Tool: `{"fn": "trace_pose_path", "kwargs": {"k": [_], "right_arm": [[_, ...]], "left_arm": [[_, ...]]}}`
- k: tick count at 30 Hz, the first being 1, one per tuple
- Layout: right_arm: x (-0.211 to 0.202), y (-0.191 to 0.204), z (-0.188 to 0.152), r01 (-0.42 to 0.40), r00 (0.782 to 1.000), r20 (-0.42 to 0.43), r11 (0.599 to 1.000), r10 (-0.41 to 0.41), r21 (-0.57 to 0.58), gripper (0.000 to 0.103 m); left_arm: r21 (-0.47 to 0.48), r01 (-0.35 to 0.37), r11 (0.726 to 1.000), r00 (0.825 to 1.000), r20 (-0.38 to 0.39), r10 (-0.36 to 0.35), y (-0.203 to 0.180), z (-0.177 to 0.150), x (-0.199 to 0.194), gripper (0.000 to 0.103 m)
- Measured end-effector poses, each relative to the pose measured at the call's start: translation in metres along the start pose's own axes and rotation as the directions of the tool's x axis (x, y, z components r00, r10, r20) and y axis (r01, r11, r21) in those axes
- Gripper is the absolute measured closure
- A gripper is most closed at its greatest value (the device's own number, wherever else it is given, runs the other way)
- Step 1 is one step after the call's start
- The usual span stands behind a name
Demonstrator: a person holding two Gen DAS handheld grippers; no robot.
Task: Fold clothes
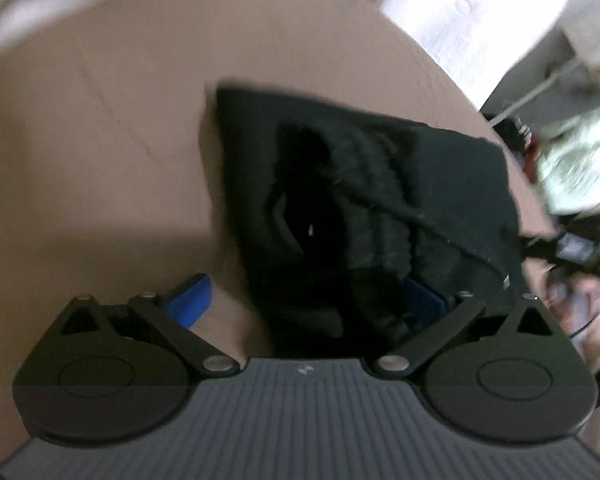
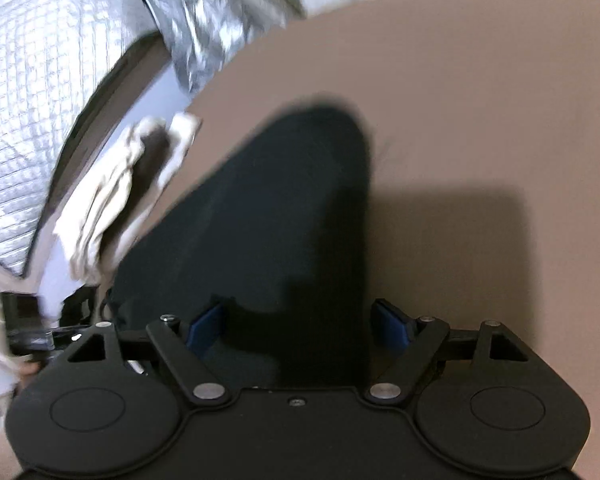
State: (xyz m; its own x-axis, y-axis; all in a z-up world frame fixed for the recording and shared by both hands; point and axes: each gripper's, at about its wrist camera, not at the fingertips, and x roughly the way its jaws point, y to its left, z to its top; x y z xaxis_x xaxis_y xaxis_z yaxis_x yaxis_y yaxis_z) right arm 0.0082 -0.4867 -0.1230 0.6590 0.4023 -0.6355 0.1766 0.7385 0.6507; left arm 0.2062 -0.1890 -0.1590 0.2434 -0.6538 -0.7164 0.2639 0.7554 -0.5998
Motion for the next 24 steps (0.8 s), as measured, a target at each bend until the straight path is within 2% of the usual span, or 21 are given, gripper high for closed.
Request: {"fn": "trace_pose_path", "kwargs": {"k": [1, 2, 3, 4, 6, 7, 8, 11, 13, 15, 16, 17, 19, 20, 21, 23, 24], "right_arm": [[0.006, 0.006, -0.002, 0.007, 1.000, 0.005, 1.000, -0.007, -0.029, 0.017], [0.009, 0.013, -0.004, 0.013, 1.000, 0.014, 0.998, -0.012, -0.066, 0.022], [0.011, 0.022, -0.007, 0.020, 1.000, 0.024, 0.994, -0.018, -0.112, 0.029], [0.010, 0.032, -0.009, 0.030, 0.999, 0.039, 0.987, -0.024, -0.160, 0.043], [0.005, 0.051, -0.014, 0.056, 0.996, 0.075, 0.965, -0.038, -0.254, 0.068], [-0.002, 0.060, -0.016, 0.074, 0.994, 0.101, 0.954, -0.046, -0.292, 0.081], [-0.009, 0.070, -0.017, 0.093, 0.990, 0.131, 0.942, -0.053, -0.323, 0.084], [-0.034, 0.107, -0.021, 0.137, 0.971, 0.235, 0.903, -0.041, -0.408, 0.086], [-0.046, 0.122, -0.019, 0.169, 0.957, 0.287, 0.885, -0.042, -0.433, 0.086], [-0.052, 0.126, -0.014, 0.206, 0.947, 0.313, 0.883, -0.071, -0.422, 0.082], [-0.050, 0.120, -0.008, 0.230, 0.947, 0.299, 0.894, -0.115, -0.384, 0.069], [-0.046, 0.110, -0.005, 0.246, 0.949, 0.275, 0.907, -0.154, -0.341, 0.062], [-0.033, 0.082, -0.003, 0.249, 0.959, 0.196, 0.940, -0.205, -0.235, 0.058], [-0.026, 0.068, -0.002, 0.250, 0.963, 0.152, 0.952, -0.225, -0.178, 0.057], [-0.022, 0.056, -0.001, 0.239, 0.968, 0.115, 0.961, -0.224, -0.139, 0.049], [-0.017, 0.038, 0.000, 0.189, 0.981, 0.051, 0.978, -0.185, -0.086, 0.031], [-0.015, 0.032, 0.001, 0.154, 0.988, 0.022, 0.986, -0.153, -0.071, 0.027]], "left_arm": [[-0.015, 0.035, 0.999, 0.999, 0.007, -0.035, 0.004, 0.000, 0.005, 0.000], [-0.023, 0.065, 0.998, 0.998, 0.016, -0.064, 0.006, -0.001, 0.009, 0.000], [-0.004, 0.079, 0.997, 0.996, 0.028, -0.079, 0.003, -0.002, 0.011, 0.000], [0.023, 0.093, 0.995, 0.995, 0.032, -0.094, -0.001, -0.005, 0.014, 0.000], [0.078, 0.114, 0.990, 0.992, 0.045, -0.118, -0.011, -0.011, 0.018, 0.017], [0.112, 0.097, 0.989, 0.991, 0.077, -0.106, -0.017, -0.015, 0.016, 0.032], [0.146, 0.079, 0.986, 0.990, 0.107, -0.095, -0.024, -0.018, 0.013, 0.044], [0.254, 0.028, 0.967, 0.979, 0.188, -0.078, -0.054, -0.028, -0.014, 0.057], [0.305, 0.012, 0.952, 0.969, 0.232, -0.087, -0.069, -0.034, -0.033, 0.057], [0.287, -0.013, 0.958, 0.975, 0.217, -0.052, -0.070, -0.030, -0.030, 0.050], [0.278, -0.026, 0.960, 0.977, 0.210, -0.035, -0.071, -0.028, -0.029, 0.043], [0.268, -0.040, 0.963, 0.979, 0.202, -0.015, -0.070, -0.026, -0.027, 0.040], [0.235, -0.075, 0.969, 0.982, 0.189, 0.030, -0.056, -0.027, -0.012, 0.032], [0.199, -0.064, 0.978, 0.982, 0.188, 0.026, -0.045, -0.029, -0.007, 0.020], [0.152, -0.024, 0.988, 0.985, 0.174, -0.003, -0.036, -0.027, -0.007, 0.016], [0.087, 0.044, 0.995, 0.990, 0.130, -0.055, -0.024, -0.022, -0.002, 0.012], [0.064, 0.072, 0.995, 0.992, 0.102, -0.079, -0.020, -0.019, 0.001, 0.012]]}}
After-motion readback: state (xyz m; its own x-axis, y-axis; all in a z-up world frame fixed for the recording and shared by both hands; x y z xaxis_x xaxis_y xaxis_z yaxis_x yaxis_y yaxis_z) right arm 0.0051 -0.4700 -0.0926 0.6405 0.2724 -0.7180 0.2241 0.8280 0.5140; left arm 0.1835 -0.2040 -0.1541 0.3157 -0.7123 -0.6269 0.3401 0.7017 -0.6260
